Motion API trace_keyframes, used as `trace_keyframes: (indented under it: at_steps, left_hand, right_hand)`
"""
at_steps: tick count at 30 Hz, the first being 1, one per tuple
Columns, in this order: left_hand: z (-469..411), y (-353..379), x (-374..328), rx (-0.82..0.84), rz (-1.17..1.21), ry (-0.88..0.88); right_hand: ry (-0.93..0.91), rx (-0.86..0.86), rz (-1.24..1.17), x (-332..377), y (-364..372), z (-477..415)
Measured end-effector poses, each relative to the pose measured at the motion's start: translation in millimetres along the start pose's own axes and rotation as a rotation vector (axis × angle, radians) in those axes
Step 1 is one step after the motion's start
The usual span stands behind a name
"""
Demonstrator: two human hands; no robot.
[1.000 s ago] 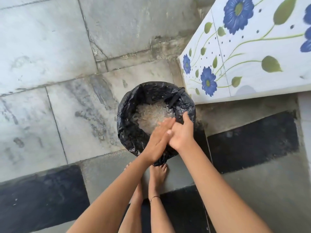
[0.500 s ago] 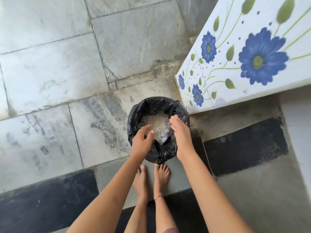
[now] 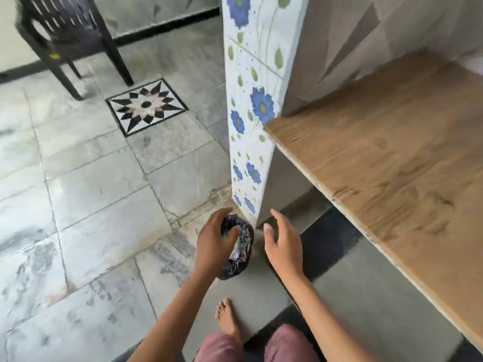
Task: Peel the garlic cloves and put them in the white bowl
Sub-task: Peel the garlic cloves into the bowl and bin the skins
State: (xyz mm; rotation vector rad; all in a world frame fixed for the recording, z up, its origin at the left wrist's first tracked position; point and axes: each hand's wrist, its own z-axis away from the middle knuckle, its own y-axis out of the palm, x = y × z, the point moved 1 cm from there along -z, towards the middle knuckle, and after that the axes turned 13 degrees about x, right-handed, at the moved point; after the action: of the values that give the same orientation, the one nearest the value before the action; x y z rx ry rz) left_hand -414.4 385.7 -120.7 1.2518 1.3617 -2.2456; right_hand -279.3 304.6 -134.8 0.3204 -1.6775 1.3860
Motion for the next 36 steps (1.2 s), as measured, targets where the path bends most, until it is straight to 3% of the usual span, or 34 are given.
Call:
trace_keyframes:
  at_steps: [6,13,18,23,28,32,36]
  left_hand:
    - [52.7,24.5,-116.6,0.019,-0.059,0.358]
    - [112.9,124.3,-250.3,0.151,-0.092,0.636]
    - [132.9,187.0,-317.3,0.245,-0.134,0.698]
    - [121.9,231.4,-352.1,0.321,-0.15,0.736]
    - [90.1,260.8,-357.9,0.467,-0.104,0.634]
    - [54.7,265.6,-357.7,0.485,-0.174,0.604]
    - [29.3,265.4,-356.9,0.522,-0.303,0.676]
  right_hand:
    - [-0.148,-0.255,0.057,2.7,-109.5,81.8]
    - [0.079,-0.636,0.225,-80.1,-252.3,204.5]
    - [0.222,-0.747,0.331,-125.5,-314.5,264.6]
    - [0.389,-0.729,0.387,-161.8,-339.8,285.2]
    - [0.666,-0.431,0.476,-187.7,-340.5,280.1]
    - [0.81,-0.288,0.565,-193.3,-340.4,274.6]
    - [0.837,-0.304,0.564,-191.0,-339.5,276.6]
